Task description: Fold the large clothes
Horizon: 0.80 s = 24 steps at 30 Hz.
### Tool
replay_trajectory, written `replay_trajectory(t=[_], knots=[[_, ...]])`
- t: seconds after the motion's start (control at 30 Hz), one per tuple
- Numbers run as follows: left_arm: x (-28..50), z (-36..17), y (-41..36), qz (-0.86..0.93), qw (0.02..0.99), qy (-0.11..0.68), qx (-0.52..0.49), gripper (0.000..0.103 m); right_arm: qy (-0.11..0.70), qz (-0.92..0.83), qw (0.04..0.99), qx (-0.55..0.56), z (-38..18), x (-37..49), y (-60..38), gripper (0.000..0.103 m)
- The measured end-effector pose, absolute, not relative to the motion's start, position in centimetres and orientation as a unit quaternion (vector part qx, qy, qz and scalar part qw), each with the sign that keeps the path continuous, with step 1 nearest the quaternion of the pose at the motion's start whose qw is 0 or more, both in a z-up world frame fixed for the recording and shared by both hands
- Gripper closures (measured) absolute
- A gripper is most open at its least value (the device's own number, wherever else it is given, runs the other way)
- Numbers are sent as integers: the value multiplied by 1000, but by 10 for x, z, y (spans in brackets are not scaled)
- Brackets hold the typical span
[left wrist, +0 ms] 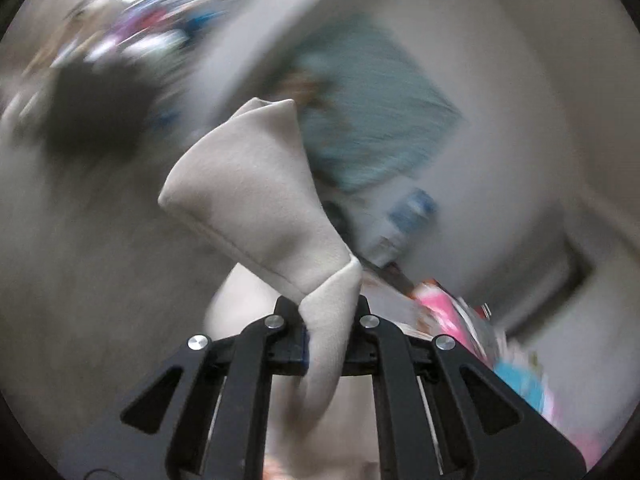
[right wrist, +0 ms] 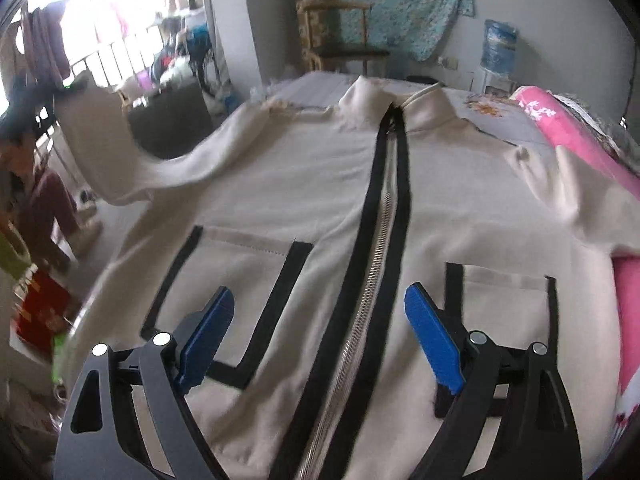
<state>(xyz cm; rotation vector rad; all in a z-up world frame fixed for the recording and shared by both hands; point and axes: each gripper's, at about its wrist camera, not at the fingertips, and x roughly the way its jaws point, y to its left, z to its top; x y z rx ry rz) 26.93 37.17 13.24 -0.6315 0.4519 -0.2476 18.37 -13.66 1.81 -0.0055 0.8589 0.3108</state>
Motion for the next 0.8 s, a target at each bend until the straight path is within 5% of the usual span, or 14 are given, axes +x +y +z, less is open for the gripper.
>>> replay_trajectory(t=[0.13,0.27,0.37,0.43,0.5,0.63,0.8], knots=[[271,199,230,-233,915,240,-225,96,381,139,914,3,37,159,-164,17],[265,184,121,-293,902,275,-159,95,360,118,925,22,54,138,-202,17],[262,124,47,-293,886,347,-97,82,361,94,927,28,55,121,-235,17],[260,83,28,-274,882,377,-72,52,372,83,924,34,50,111,-254,17],[259,46,14,-265,874,404,-61,40,395,80,914,45,42,108,-271,17],[241,11,20,-279,841,452,-106,31,432,87,895,65,36,111,-293,17],[199,28,42,-308,847,414,-127,22,421,110,897,80,50,125,-299,17]])
